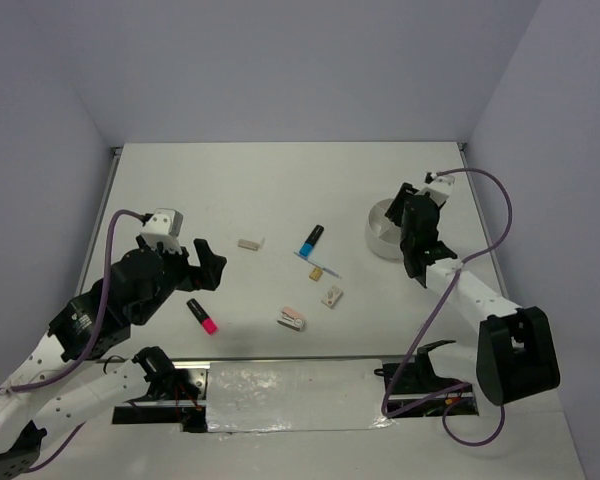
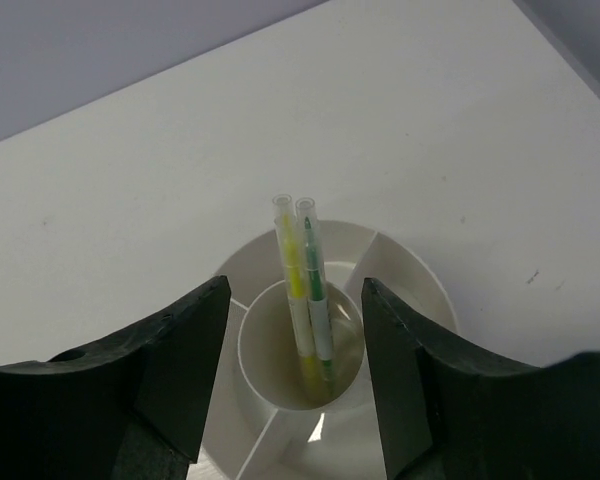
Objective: Sort the stationery into containers
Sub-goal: Place the pen in the storage box.
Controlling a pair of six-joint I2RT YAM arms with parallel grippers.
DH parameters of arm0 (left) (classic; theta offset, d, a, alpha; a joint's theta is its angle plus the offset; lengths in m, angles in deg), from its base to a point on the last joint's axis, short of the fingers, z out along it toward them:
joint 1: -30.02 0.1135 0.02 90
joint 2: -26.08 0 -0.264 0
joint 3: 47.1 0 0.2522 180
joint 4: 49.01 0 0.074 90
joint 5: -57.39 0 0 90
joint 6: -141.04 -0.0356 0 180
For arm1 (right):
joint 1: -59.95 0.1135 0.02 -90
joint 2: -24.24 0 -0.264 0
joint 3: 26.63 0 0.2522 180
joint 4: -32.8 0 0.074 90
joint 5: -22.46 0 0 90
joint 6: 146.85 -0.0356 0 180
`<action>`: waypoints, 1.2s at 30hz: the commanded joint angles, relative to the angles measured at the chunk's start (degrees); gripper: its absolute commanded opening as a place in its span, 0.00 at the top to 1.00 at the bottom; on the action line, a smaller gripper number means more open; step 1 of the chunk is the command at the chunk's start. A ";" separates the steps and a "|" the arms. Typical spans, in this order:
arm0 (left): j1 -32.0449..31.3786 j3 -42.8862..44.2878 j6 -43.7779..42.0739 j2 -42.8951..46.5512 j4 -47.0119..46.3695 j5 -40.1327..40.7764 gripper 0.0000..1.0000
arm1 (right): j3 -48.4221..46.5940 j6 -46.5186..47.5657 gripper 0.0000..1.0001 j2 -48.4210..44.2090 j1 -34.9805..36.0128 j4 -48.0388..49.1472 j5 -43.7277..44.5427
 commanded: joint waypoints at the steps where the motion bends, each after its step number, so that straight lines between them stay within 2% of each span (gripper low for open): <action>1: -0.05 0.50 -0.84 -0.37 -1.57 0.24 0.01 | -0.86 -1.25 0.36 -4.81 -0.29 0.44 -0.35; 6: -0.05 1.11 0.65 -2.47 -1.83 0.50 0.01 | -2.35 -2.39 0.31 -12.19 -0.21 -3.86 -3.59; 8: -0.14 1.46 3.46 -4.14 -1.65 1.29 0.01 | -3.06 -2.83 0.28 -16.49 -0.21 -5.53 -6.49; 9: -0.14 1.55 4.77 -6.33 -1.65 1.64 0.01 | -4.02 -2.75 0.23 -17.91 0.05 -7.37 -7.98; 12: -0.05 1.73 10.66 -12.47 -1.83 2.87 0.01 | -7.17 -2.31 0.14 -21.25 0.76 -12.54 -14.30; 16: -0.14 4.44 12.35 -21.89 -2.44 1.56 0.01 | -13.24 2.07 0.16 -20.21 3.82 -21.69 -25.37; 17: -0.05 5.32 12.26 -23.56 -2.36 1.03 0.01 | -14.39 3.56 0.17 -19.42 4.45 -23.71 -31.49; 20: -0.14 7.79 11.64 -27.44 -2.44 1.90 0.01 | -17.91 9.63 0.19 -15.38 9.01 -31.71 -36.64; 23: 0.03 9.80 11.73 -27.80 -1.40 5.05 0.01 | -19.23 16.13 0.19 -10.38 17.33 -35.51 -32.70; 26: 0.30 12.00 10.94 -27.88 2.80 7.96 0.01 | -21.33 18.08 0.28 -2.12 23.93 -38.76 -29.72; 27: 0.21 13.32 10.07 -27.80 3.96 9.71 0.01 | -22.73 20.08 0.32 2.60 24.92 -39.81 -28.31; 30: 0.30 14.29 7.70 -26.48 7.48 12.00 0.01 | -27.04 23.26 0.37 10.53 27.30 -43.40 -25.59; 34: 0.30 13.07 3.92 -22.88 9.77 10.61 0.01 | -33.19 25.55 0.42 24.58 27.65 -47.37 -21.27; 36: 0.30 10.88 0.67 -20.68 10.38 9.47 0.01 | -36.10 26.78 0.45 27.94 27.48 -48.52 -21.53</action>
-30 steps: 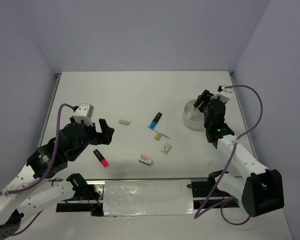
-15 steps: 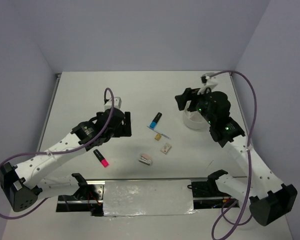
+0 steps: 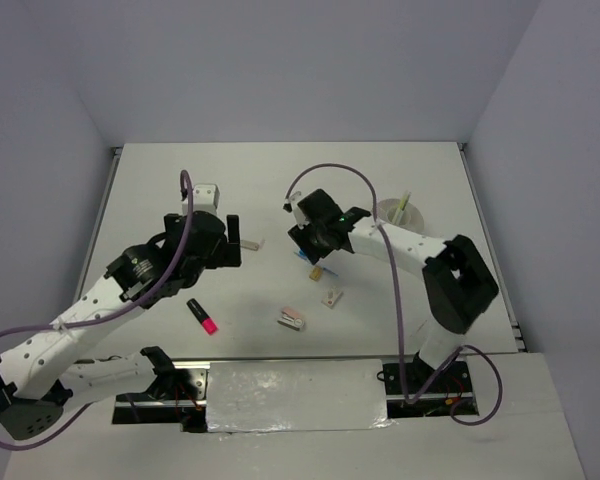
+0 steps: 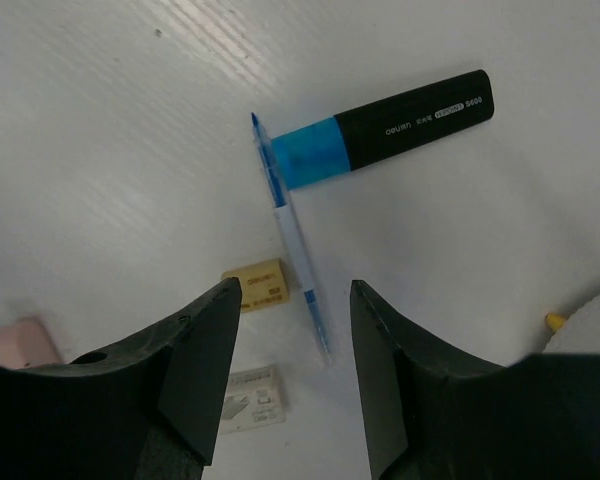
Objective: Sort the stationery into containers
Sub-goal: Place the pen in the storage box, then pick up the pen from the center of the board.
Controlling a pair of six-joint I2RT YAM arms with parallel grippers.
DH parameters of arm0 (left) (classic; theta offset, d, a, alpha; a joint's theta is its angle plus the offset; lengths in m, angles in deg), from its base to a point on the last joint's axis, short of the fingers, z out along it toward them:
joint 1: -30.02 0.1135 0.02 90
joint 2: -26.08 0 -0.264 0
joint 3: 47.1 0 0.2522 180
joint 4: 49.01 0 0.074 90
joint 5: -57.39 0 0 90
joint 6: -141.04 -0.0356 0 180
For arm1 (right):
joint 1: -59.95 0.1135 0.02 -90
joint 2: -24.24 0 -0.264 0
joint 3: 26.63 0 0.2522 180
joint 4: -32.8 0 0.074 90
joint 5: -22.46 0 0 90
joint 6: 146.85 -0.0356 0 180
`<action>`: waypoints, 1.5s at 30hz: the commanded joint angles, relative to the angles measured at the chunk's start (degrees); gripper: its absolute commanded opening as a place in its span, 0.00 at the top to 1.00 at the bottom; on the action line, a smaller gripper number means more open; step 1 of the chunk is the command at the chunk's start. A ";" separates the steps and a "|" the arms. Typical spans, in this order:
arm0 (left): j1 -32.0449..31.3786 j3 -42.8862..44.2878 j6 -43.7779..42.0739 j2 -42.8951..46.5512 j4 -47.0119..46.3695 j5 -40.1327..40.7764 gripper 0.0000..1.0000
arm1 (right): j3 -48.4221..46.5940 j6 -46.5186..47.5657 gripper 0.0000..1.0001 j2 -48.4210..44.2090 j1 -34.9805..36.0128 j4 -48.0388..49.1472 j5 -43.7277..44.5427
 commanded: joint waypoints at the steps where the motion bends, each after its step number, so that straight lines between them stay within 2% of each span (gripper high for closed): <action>1: 0.15 -2.22 -6.77 4.19 3.17 0.66 0.01 | -5.57 4.23 0.45 4.63 -0.08 -3.95 2.14; 7: 0.41 -10.84 -7.83 9.30 -0.59 1.19 0.01 | -9.09 5.81 0.51 11.23 -0.26 -4.66 -0.50; 22: 0.67 -11.02 -9.07 7.98 -1.40 -1.28 0.01 | -8.30 6.78 0.60 15.98 -1.31 -4.74 -5.42; 26: 0.67 -11.11 -9.15 8.07 -1.40 -1.37 0.01 | -8.56 7.13 0.67 16.77 -1.40 -5.09 -6.47; 37: 0.67 -11.11 -9.24 7.72 -1.48 -1.54 0.01 | -8.39 7.75 0.83 15.90 -1.75 -6.24 -8.94; 41: 0.67 -10.93 -9.24 7.28 -1.48 -1.63 0.01 | -7.51 7.83 0.87 13.62 -1.66 -4.92 -10.43; 45: 0.76 -9.70 -8.02 6.05 -0.69 -1.19 0.01 | -6.02 7.40 0.89 7.57 -1.22 -2.12 -11.13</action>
